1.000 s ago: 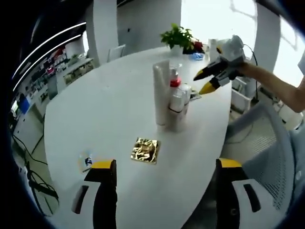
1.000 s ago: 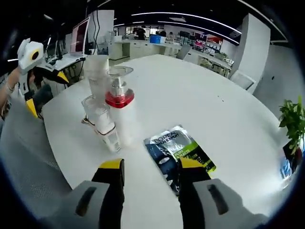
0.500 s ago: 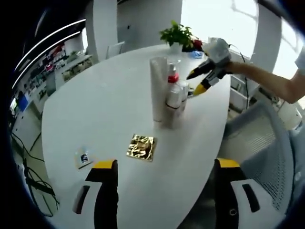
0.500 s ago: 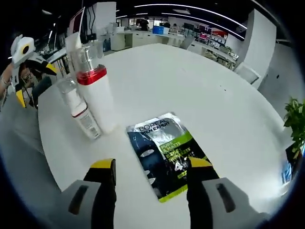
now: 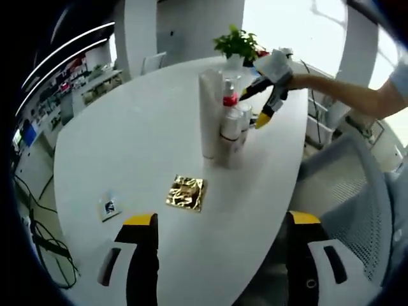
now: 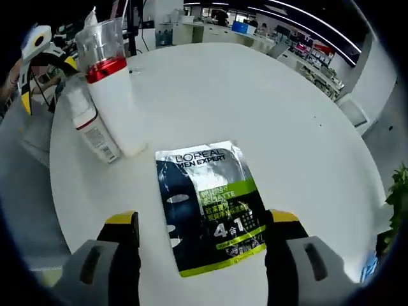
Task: Arrange the skincare products in the storage area until every visible bottle or jar stands upright without overlapping.
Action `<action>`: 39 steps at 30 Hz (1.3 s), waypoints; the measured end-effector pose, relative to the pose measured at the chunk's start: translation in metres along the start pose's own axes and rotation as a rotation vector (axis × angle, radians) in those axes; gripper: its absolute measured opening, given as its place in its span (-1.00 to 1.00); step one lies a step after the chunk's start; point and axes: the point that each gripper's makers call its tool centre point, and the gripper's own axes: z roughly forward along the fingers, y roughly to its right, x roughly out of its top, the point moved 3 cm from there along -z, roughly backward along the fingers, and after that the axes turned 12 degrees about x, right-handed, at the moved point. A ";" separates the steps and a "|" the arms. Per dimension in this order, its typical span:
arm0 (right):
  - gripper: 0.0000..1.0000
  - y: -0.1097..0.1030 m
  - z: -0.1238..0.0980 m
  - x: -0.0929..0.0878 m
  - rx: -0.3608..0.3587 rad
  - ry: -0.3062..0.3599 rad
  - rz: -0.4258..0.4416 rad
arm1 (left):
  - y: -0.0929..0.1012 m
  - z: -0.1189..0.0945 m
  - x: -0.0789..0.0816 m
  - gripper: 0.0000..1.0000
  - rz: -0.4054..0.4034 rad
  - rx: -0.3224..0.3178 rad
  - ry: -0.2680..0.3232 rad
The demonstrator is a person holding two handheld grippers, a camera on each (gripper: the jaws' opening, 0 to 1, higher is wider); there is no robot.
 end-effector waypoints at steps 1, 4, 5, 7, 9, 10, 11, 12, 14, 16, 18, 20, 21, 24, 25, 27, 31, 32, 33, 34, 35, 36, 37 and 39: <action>0.67 0.004 0.001 -0.001 0.002 -0.017 -0.009 | 0.000 0.000 0.000 0.60 -0.001 0.000 0.000; 0.69 0.011 0.002 -0.002 0.010 -0.032 -0.019 | 0.000 0.001 0.000 0.60 -0.005 -0.001 -0.001; 0.69 0.013 0.003 -0.003 0.020 -0.034 -0.019 | 0.000 0.001 -0.001 0.60 -0.006 -0.002 -0.002; 0.70 0.015 0.004 -0.004 0.045 -0.042 -0.020 | 0.001 0.003 -0.002 0.59 -0.008 -0.004 -0.007; 0.72 0.016 0.006 -0.004 0.058 -0.053 -0.031 | 0.001 0.004 -0.003 0.59 -0.009 -0.007 -0.009; 0.73 0.017 0.007 -0.004 0.064 -0.057 -0.030 | 0.001 0.004 -0.003 0.59 -0.011 -0.008 -0.009; 0.73 0.018 0.008 -0.004 0.069 -0.059 -0.029 | 0.001 0.005 -0.004 0.59 -0.014 -0.009 -0.011; 0.74 0.018 0.009 -0.004 0.072 -0.062 -0.029 | 0.001 0.005 -0.005 0.58 -0.015 -0.010 -0.013; 0.76 0.017 0.012 -0.003 0.094 -0.066 -0.031 | 0.001 0.007 -0.007 0.58 -0.017 -0.012 -0.017; 0.78 0.014 0.016 -0.003 0.116 -0.075 -0.034 | 0.002 0.008 -0.008 0.58 -0.019 -0.018 -0.021; 0.79 0.014 0.020 -0.005 0.124 -0.093 -0.038 | 0.002 0.008 -0.008 0.58 -0.019 -0.020 -0.022; 0.79 0.015 0.020 -0.003 0.131 -0.084 -0.034 | 0.003 0.009 -0.008 0.58 -0.020 -0.024 -0.022; 0.80 0.016 0.020 -0.002 0.128 -0.083 -0.038 | 0.003 0.009 -0.008 0.58 -0.020 -0.024 -0.023; 0.77 0.018 0.021 -0.001 0.138 -0.097 -0.038 | 0.002 0.011 -0.009 0.57 -0.020 -0.026 -0.024; 0.76 0.019 0.022 -0.001 0.150 -0.099 -0.035 | 0.002 0.012 -0.009 0.57 -0.021 -0.028 -0.025; 0.74 0.022 0.022 -0.001 0.156 -0.099 -0.021 | 0.002 0.014 -0.009 0.55 -0.019 -0.031 -0.028; 0.63 0.027 0.021 0.000 0.150 -0.103 -0.015 | 0.001 0.018 -0.009 0.53 -0.002 -0.032 -0.040; 0.61 0.028 0.021 0.000 0.149 -0.106 -0.015 | 0.000 0.019 -0.009 0.52 0.004 -0.032 -0.042; 0.59 0.027 0.021 0.000 0.149 -0.109 -0.013 | -0.002 0.021 -0.009 0.51 0.008 -0.028 -0.047; 0.56 0.027 0.021 0.000 0.150 -0.112 -0.016 | -0.003 0.023 -0.009 0.49 0.015 -0.026 -0.050; 0.53 0.026 0.021 0.000 0.150 -0.115 -0.019 | -0.004 0.025 -0.008 0.48 0.028 -0.020 -0.049; 0.50 0.025 0.020 0.000 0.150 -0.117 -0.017 | -0.006 0.027 -0.007 0.46 0.032 -0.015 -0.046; 0.50 0.025 0.021 0.000 0.149 -0.119 -0.015 | -0.008 0.031 -0.006 0.44 0.038 -0.009 -0.047; 0.48 0.025 0.021 0.000 0.148 -0.120 -0.012 | -0.011 0.036 -0.006 0.36 0.070 0.003 -0.054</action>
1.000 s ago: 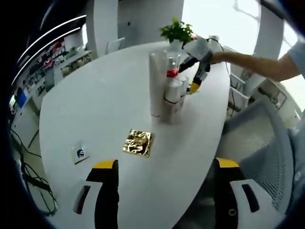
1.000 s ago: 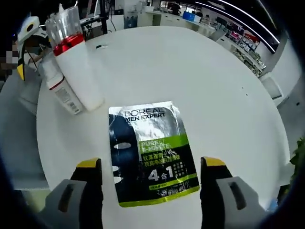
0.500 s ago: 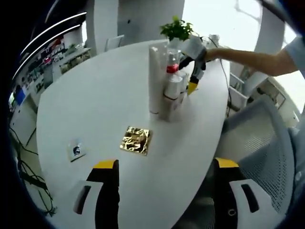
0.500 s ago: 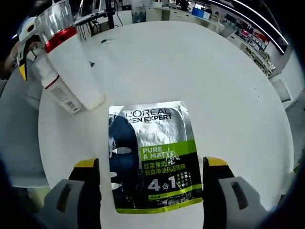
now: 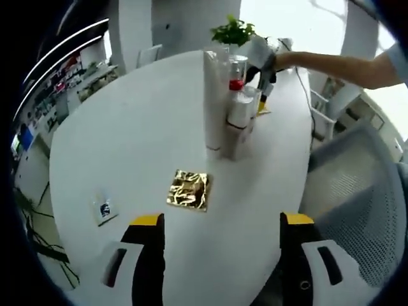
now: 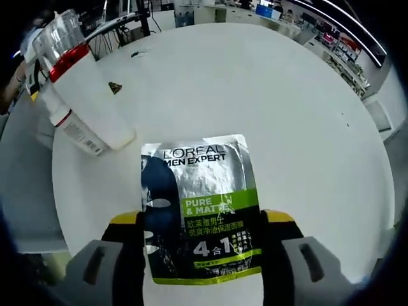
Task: Arrange the skincare products in the storage area until every visible bottle or jar stands upright without overlapping.
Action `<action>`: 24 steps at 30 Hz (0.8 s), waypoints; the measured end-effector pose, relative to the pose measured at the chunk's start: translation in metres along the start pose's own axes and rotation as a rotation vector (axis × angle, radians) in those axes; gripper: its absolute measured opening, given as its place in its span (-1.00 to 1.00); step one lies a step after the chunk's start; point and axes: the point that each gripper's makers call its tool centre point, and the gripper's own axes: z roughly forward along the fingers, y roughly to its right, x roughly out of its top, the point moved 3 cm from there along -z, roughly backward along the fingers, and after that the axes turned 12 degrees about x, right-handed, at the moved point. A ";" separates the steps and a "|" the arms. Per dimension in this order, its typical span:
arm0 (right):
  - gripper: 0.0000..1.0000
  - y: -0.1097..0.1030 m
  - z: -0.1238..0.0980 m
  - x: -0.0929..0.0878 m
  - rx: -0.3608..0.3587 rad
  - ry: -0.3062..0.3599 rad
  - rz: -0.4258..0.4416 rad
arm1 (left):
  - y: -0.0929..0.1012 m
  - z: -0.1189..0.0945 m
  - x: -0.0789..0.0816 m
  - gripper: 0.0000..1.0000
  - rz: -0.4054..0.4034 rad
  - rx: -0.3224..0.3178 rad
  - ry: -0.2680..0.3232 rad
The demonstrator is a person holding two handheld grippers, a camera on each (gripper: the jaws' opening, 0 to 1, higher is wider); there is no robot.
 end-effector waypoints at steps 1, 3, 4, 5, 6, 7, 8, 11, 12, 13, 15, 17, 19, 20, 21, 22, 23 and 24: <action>0.48 0.000 0.000 0.000 -0.001 0.000 -0.001 | -0.002 0.003 0.000 0.34 0.009 0.008 -0.003; 0.46 -0.001 0.000 0.000 -0.004 -0.001 -0.003 | -0.006 0.012 0.002 0.31 0.034 0.030 -0.013; 0.44 -0.001 0.000 0.000 -0.006 -0.002 -0.005 | -0.008 0.015 0.004 0.30 0.039 0.040 -0.006; 0.41 -0.002 0.000 0.001 -0.006 -0.004 -0.008 | -0.010 0.019 0.006 0.28 0.046 0.049 -0.004; 0.32 -0.007 0.000 0.001 0.013 -0.007 -0.015 | -0.012 0.022 0.007 0.25 0.060 0.062 -0.004; 0.31 -0.006 0.000 0.002 0.001 -0.003 -0.019 | -0.016 0.027 0.009 0.23 0.083 0.085 0.000; 0.31 -0.006 0.000 0.002 0.001 0.003 -0.005 | -0.018 0.031 0.009 0.23 0.087 0.093 -0.002; 0.30 -0.006 0.000 0.001 0.002 0.012 -0.003 | -0.021 0.044 0.012 0.22 0.107 0.107 -0.002; 0.30 -0.006 0.000 0.001 0.000 0.014 0.001 | -0.022 0.048 0.014 0.21 0.111 0.112 0.005; 0.29 -0.007 0.000 0.001 -0.002 0.015 0.004 | -0.023 0.051 0.015 0.21 0.112 0.111 0.007; 0.27 -0.008 0.000 0.002 -0.005 0.021 0.009 | -0.024 0.058 0.015 0.20 0.114 0.100 -0.001; 0.26 -0.009 0.000 0.001 -0.007 0.035 0.013 | -0.025 0.066 0.013 0.20 0.137 0.100 -0.014; 0.25 -0.010 0.000 0.001 -0.009 0.046 0.016 | -0.027 0.073 0.009 0.20 0.157 0.097 -0.032; 0.25 -0.010 0.000 0.001 -0.010 0.049 0.016 | -0.028 0.075 0.008 0.20 0.159 0.099 -0.035; 0.25 -0.010 0.000 0.001 -0.011 0.052 0.018 | -0.029 0.077 0.008 0.20 0.162 0.100 -0.038; 0.24 -0.010 0.000 0.001 -0.012 0.053 0.019 | -0.030 0.078 0.007 0.19 0.167 0.102 -0.042; 0.23 -0.011 0.000 0.001 -0.013 0.053 0.019 | -0.032 0.079 0.007 0.19 0.167 0.103 -0.044; 0.22 -0.011 0.000 0.001 -0.013 0.053 0.019 | -0.033 0.080 0.007 0.18 0.163 0.102 -0.045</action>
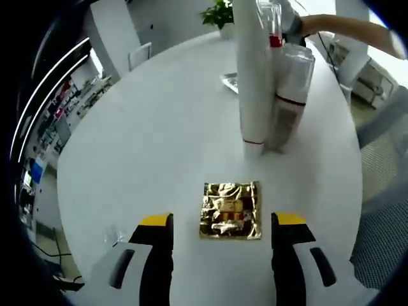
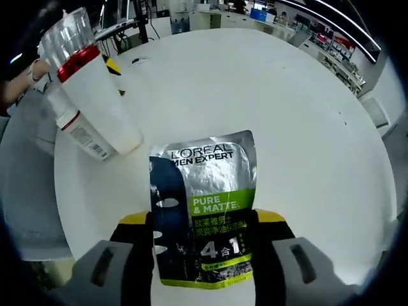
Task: Arrange the skincare products in the storage area until every visible bottle or jar stands upright without overlapping.
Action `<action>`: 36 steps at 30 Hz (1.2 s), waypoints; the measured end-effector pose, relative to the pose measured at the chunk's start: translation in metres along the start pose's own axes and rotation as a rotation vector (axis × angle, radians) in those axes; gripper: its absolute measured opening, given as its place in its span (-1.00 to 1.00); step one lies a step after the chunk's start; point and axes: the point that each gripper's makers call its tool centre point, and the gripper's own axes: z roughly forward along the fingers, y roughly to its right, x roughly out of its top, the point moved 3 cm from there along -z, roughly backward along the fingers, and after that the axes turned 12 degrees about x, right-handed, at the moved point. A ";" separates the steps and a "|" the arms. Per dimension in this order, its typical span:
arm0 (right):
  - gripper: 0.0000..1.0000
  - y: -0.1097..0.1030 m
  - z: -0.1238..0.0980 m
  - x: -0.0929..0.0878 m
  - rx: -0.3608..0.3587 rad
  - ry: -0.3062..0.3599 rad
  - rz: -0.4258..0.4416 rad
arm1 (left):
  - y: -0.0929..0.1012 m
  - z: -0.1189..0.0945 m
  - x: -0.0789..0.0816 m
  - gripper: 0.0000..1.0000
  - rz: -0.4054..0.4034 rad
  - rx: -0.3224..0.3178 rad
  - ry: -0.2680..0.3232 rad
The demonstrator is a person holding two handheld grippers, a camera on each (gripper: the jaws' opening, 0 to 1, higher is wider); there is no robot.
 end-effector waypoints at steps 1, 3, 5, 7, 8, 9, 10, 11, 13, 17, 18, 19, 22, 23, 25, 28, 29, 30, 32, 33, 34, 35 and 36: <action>0.20 -0.001 0.000 0.000 0.000 0.000 0.000 | -0.001 0.001 -0.001 0.18 -0.008 -0.003 -0.003; 0.15 -0.003 0.000 0.000 0.001 0.002 0.000 | -0.004 0.004 -0.003 0.16 -0.010 0.000 -0.007; 0.10 -0.005 0.000 0.000 0.001 0.002 0.002 | -0.005 0.005 -0.003 0.14 -0.032 -0.018 -0.004; 0.02 -0.008 0.000 0.000 0.005 0.002 0.003 | -0.007 0.007 -0.003 0.13 -0.035 -0.019 -0.005; -0.04 -0.009 0.000 0.000 0.008 0.003 0.008 | -0.008 0.008 -0.002 0.11 -0.041 -0.020 -0.002; -0.10 -0.010 0.000 0.000 0.009 0.005 0.016 | -0.008 0.009 -0.002 0.06 -0.052 -0.033 0.003; -0.15 -0.011 0.000 0.000 0.014 0.011 0.024 | -0.007 0.010 -0.002 0.00 -0.070 -0.049 0.001; -0.23 -0.013 0.000 -0.001 0.019 0.017 0.031 | -0.008 0.011 -0.001 -0.04 -0.086 -0.054 0.001; -0.36 -0.016 0.000 -0.001 0.029 0.033 0.051 | -0.010 0.013 0.000 -0.04 -0.084 -0.056 0.007; -0.49 -0.019 -0.001 -0.005 0.028 0.053 0.068 | -0.015 0.017 0.003 -0.08 -0.093 -0.060 0.016; -0.51 -0.020 -0.001 -0.006 0.022 0.056 0.071 | -0.017 0.019 0.003 -0.08 -0.098 -0.060 0.019; -0.53 -0.020 -0.001 -0.006 0.019 0.061 0.077 | -0.019 0.019 0.004 -0.08 -0.100 -0.061 0.020; -0.55 -0.022 -0.001 -0.009 0.021 0.070 0.088 | -0.025 0.023 0.004 -0.09 -0.115 -0.068 0.023; -0.56 -0.023 -0.001 -0.009 0.020 0.071 0.090 | -0.027 0.024 0.004 -0.10 -0.120 -0.069 0.021; -0.57 -0.025 -0.002 -0.010 0.018 0.073 0.094 | -0.032 0.027 0.004 -0.12 -0.125 -0.064 0.018; -0.59 -0.028 -0.002 -0.012 0.006 0.078 0.099 | -0.040 0.030 0.005 -0.13 -0.121 -0.056 0.012; -0.61 -0.029 -0.003 -0.013 0.000 0.082 0.101 | -0.043 0.032 0.005 -0.13 -0.119 -0.050 0.009; -0.63 -0.029 -0.004 -0.014 -0.007 0.085 0.099 | -0.046 0.033 0.006 -0.14 -0.116 -0.043 0.009; -0.66 -0.031 -0.005 -0.015 -0.018 0.089 0.099 | -0.051 0.035 0.006 -0.14 -0.117 -0.032 0.009; -0.67 -0.033 -0.006 -0.016 -0.021 0.092 0.106 | -0.055 0.037 0.007 -0.14 -0.120 -0.027 0.009; -0.68 -0.034 -0.006 -0.017 -0.023 0.093 0.108 | -0.056 0.038 0.007 -0.15 -0.125 -0.023 0.010; -0.69 -0.036 -0.007 -0.019 -0.026 0.093 0.109 | -0.059 0.039 0.008 -0.15 -0.133 -0.019 0.011; -0.70 -0.037 -0.008 -0.021 -0.030 0.094 0.112 | -0.061 0.040 0.008 -0.15 -0.137 -0.014 0.013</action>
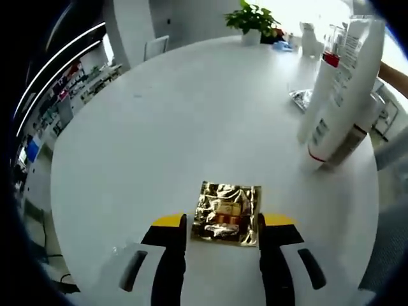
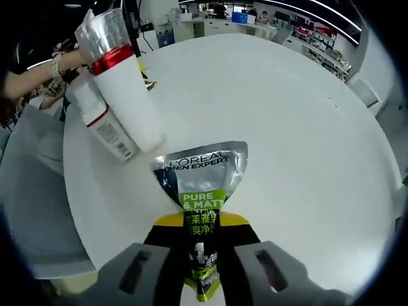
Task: Arrange the skincare products in the storage area until every visible bottle or jar stands upright without overlapping.
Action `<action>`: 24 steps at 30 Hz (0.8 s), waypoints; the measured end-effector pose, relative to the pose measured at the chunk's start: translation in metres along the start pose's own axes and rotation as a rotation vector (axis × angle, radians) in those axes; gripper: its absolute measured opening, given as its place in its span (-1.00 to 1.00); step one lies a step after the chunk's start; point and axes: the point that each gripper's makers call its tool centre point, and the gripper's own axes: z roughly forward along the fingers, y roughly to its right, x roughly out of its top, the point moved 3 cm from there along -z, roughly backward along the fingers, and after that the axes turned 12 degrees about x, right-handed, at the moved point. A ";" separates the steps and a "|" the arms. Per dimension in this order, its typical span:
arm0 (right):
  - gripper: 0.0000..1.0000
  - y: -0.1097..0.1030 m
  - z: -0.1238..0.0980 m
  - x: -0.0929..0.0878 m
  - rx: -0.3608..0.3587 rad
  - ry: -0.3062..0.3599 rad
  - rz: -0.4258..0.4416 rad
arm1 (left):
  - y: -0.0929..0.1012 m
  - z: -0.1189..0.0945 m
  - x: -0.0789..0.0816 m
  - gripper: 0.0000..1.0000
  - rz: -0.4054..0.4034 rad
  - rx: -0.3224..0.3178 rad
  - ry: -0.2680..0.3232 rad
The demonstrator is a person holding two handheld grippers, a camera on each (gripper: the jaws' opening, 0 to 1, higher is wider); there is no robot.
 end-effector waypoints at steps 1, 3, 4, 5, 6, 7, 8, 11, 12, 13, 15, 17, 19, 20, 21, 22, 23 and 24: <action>-0.71 -0.001 -0.002 -0.002 -0.011 0.003 0.008 | -0.002 0.001 0.001 -0.15 -0.001 0.005 0.004; -0.73 -0.004 -0.006 -0.005 -0.021 0.008 0.016 | -0.006 0.004 0.004 -0.15 0.001 0.018 0.009; -0.75 -0.005 -0.008 -0.006 -0.024 0.013 0.019 | -0.008 0.005 0.005 -0.14 0.002 0.022 0.010; -0.76 -0.008 -0.010 -0.007 -0.028 0.021 0.024 | -0.011 0.006 0.006 -0.14 0.001 0.037 0.012; -0.76 -0.009 -0.012 -0.008 -0.029 0.024 0.025 | -0.014 0.007 0.007 -0.14 0.002 0.045 0.013; -0.77 -0.011 -0.014 -0.008 -0.032 0.026 0.025 | -0.016 0.008 0.007 -0.14 0.006 0.052 0.016; -0.78 -0.014 -0.016 -0.009 -0.037 0.029 0.026 | -0.017 0.009 0.008 -0.14 0.007 0.053 0.015; -0.79 -0.019 -0.022 -0.008 -0.051 0.046 0.031 | -0.022 0.010 0.008 -0.15 0.007 0.055 0.010; -0.79 -0.021 -0.026 -0.006 -0.056 0.056 0.035 | -0.025 0.010 0.008 -0.15 0.010 0.067 0.008; -0.80 -0.026 -0.028 -0.005 -0.061 0.064 0.038 | -0.028 0.010 0.008 -0.16 0.012 0.082 0.007; -0.80 -0.030 -0.032 -0.002 -0.065 0.074 0.036 | -0.033 0.012 0.009 -0.16 0.011 0.090 0.004; -0.81 -0.033 -0.038 0.002 -0.082 0.080 0.032 | -0.036 0.012 0.008 -0.19 0.016 0.093 -0.001; -0.81 -0.039 -0.046 0.007 -0.088 0.089 0.024 | -0.035 0.009 0.010 -0.17 0.030 0.086 0.004; -0.81 -0.042 -0.050 0.010 -0.092 0.101 0.022 | -0.033 0.008 0.011 -0.15 0.029 0.070 0.013; -0.81 -0.044 -0.053 0.012 -0.096 0.112 0.021 | -0.032 0.006 0.012 -0.15 0.032 0.074 0.016; -0.82 -0.046 -0.056 0.014 -0.100 0.118 0.021 | -0.032 0.004 0.013 -0.14 0.036 0.077 0.018; -0.82 -0.049 -0.060 0.018 -0.105 0.126 0.020 | -0.030 0.001 0.014 -0.14 0.038 0.073 0.025; -0.82 -0.052 -0.065 0.021 -0.113 0.134 0.018 | -0.028 -0.001 0.015 -0.14 0.034 0.064 0.030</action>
